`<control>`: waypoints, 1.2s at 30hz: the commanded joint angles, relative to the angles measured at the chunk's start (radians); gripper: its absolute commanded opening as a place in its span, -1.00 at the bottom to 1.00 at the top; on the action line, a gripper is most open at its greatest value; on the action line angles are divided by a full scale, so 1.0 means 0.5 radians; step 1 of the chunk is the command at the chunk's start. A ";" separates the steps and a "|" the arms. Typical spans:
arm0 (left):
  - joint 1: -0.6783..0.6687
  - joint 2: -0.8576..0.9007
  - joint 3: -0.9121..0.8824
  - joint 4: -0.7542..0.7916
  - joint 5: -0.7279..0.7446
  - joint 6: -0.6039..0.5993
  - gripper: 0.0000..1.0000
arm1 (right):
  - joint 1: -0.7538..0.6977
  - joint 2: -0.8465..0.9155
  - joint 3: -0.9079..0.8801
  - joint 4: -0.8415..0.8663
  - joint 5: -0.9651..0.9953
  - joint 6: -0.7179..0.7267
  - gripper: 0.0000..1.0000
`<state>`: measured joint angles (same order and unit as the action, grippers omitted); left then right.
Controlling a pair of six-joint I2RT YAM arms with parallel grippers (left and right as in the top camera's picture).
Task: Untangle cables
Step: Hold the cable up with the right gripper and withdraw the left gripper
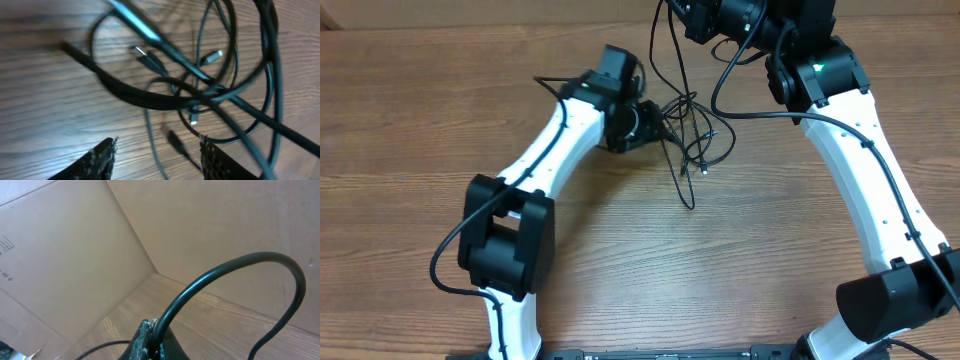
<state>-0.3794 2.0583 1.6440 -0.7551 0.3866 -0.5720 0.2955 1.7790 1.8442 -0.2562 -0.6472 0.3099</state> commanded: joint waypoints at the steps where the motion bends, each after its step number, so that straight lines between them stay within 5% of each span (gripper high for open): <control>1: 0.008 -0.007 0.008 0.033 -0.082 -0.066 0.25 | -0.002 -0.043 0.047 -0.009 0.004 -0.014 -0.93; 6: 0.067 -0.007 0.009 0.071 -0.105 -0.069 0.23 | -0.003 -0.043 0.047 -0.015 0.004 -0.014 -0.93; 16: 0.262 -0.011 0.132 0.047 0.399 0.188 0.34 | -0.005 -0.043 0.047 -0.007 0.005 -0.014 -0.93; 22: 0.210 -0.006 0.130 0.061 0.303 0.262 0.37 | -0.005 -0.043 0.047 -0.009 0.004 -0.014 -0.93; 30: 0.127 0.047 0.119 0.098 0.216 0.338 0.15 | -0.005 -0.043 0.047 -0.028 0.004 -0.013 -0.93; 36: 0.114 0.195 0.119 0.237 0.188 0.340 0.22 | -0.005 -0.043 0.047 -0.043 0.002 -0.012 -0.93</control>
<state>-0.3214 2.0960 1.6844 -0.6601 0.5030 -0.4309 0.2951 1.7790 1.8442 -0.2817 -0.6468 0.3099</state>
